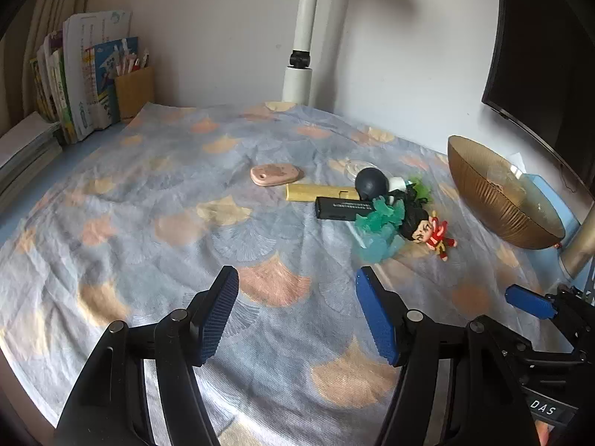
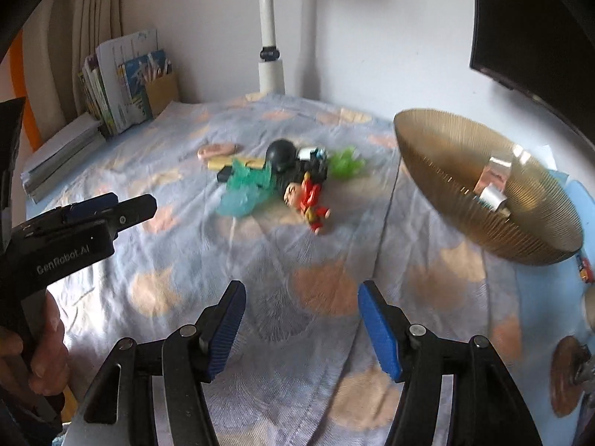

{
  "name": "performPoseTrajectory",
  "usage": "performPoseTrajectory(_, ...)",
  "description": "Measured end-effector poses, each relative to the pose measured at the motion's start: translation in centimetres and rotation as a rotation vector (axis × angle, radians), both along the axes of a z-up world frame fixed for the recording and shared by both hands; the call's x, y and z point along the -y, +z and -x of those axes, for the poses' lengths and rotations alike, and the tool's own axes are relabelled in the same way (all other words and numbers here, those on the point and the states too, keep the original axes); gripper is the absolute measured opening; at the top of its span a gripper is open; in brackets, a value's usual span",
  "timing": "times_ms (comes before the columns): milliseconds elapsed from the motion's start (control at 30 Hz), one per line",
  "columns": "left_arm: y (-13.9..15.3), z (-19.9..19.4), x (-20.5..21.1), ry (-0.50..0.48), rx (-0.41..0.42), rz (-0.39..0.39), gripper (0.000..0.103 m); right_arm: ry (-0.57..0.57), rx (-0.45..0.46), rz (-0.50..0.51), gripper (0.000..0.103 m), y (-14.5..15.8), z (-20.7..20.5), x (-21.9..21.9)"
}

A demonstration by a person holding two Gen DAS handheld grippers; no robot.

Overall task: Organize rigid objects
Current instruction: 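Move both open tools back toward the pile of toys, then grasp the red-haired figurine with the right tool while the left tool grasps the translucent teal toy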

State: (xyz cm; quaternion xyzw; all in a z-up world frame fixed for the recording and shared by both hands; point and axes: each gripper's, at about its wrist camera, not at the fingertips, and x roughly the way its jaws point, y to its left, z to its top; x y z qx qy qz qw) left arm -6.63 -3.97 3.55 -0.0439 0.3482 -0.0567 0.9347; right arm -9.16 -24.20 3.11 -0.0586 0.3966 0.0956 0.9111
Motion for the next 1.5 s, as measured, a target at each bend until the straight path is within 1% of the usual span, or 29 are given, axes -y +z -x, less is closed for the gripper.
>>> performPoseTrajectory(267, -0.2, -0.2, 0.2, -0.013, -0.015, 0.01, 0.064, -0.004, 0.0, -0.024, 0.061, 0.0, -0.2, 0.6)
performPoseTrajectory(467, -0.1, -0.2, 0.2, -0.025, -0.02, 0.015, 0.064, -0.003, -0.008, -0.021, 0.062, -0.2, -0.3, 0.4)
performPoseTrajectory(567, 0.0, -0.3, 0.3, -0.035, -0.033, 0.018, 0.064, -0.016, 0.002, -0.014, 0.061, 0.1, 0.0, 0.4)
performPoseTrajectory(600, 0.1, -0.5, 0.3, -0.045, -0.041, 0.024, 0.064, -0.011, -0.012, -0.011, 0.062, 0.2, -0.1, 0.3)
performPoseTrajectory(667, 0.4, -1.0, 0.5, -0.095, -0.069, 0.051, 0.064, 0.003, -0.042, 0.012, 0.061, 0.6, -0.5, 0.0)
performPoseTrajectory(733, 0.9, -1.6, 1.0, -0.149, -0.086, 0.077, 0.064, 0.008, -0.051, 0.068, 0.061, 1.3, -1.3, -0.4)
performPoseTrajectory(800, 1.4, -2.4, 1.6, -0.193, -0.09, 0.095, 0.064, 0.014, -0.063, 0.11, 0.061, 1.9, -2.4, -0.6)
performPoseTrajectory(867, 1.3, -4.0, 2.3, -0.237, -0.131, 0.121, 0.063, 0.025, -0.083, 0.114, 0.061, 1.9, -4.1, -0.5)
performPoseTrajectory(933, 0.8, -5.5, 2.8, -0.252, -0.171, 0.142, 0.063, 0.042, -0.098, 0.099, 0.061, 1.6, -5.5, -0.6)
performPoseTrajectory(1000, 0.3, -6.7, 3.0, -0.253, -0.19, 0.157, 0.062, 0.056, -0.106, 0.087, 0.061, 1.3, -6.6, -0.6)
performPoseTrajectory(1133, -0.6, -8.1, 3.7, -0.282, -0.224, 0.181, 0.06, 0.087, -0.093, 0.118, 0.061, 0.6, -7.9, -1.3)
performPoseTrajectory(1200, -1.1, -8.5, 4.1, -0.288, -0.243, 0.189, 0.059, 0.093, -0.09, 0.14, 0.059, 0.3, -8.3, -1.5)
performPoseTrajectory(1233, -1.2, -8.7, 4.2, -0.282, -0.245, 0.188, 0.059, 0.099, -0.093, 0.143, 0.056, 0.1, -8.6, -1.5)
performPoseTrajectory(1333, -1.6, -9.1, 4.0, -0.257, -0.251, 0.205, 0.058, 0.118, -0.104, 0.125, 0.05, -0.4, -9.6, -1.7)
performPoseTrajectory(1400, -1.7, -9.3, 3.8, -0.257, -0.256, 0.225, 0.058, 0.122, -0.101, 0.129, 0.043, -0.7, -10.3, -2.0)
performPoseTrajectory(1433, -1.7, -9.3, 3.7, -0.258, -0.255, 0.228, 0.058, 0.124, -0.1, 0.128, 0.037, -0.9, -10.6, -2.1)
performPoseTrajectory(1467, -1.7, -9.3, 3.7, -0.259, -0.255, 0.227, 0.058, 0.125, -0.103, 0.121, 0.029, -1.0, -10.9, -2.3)
performPoseTrajectory(1500, -1.6, -9.3, 3.7, -0.261, -0.255, 0.225, 0.058, 0.131, -0.108, 0.107, 0.028, -1.1, -11.1, -2.4)
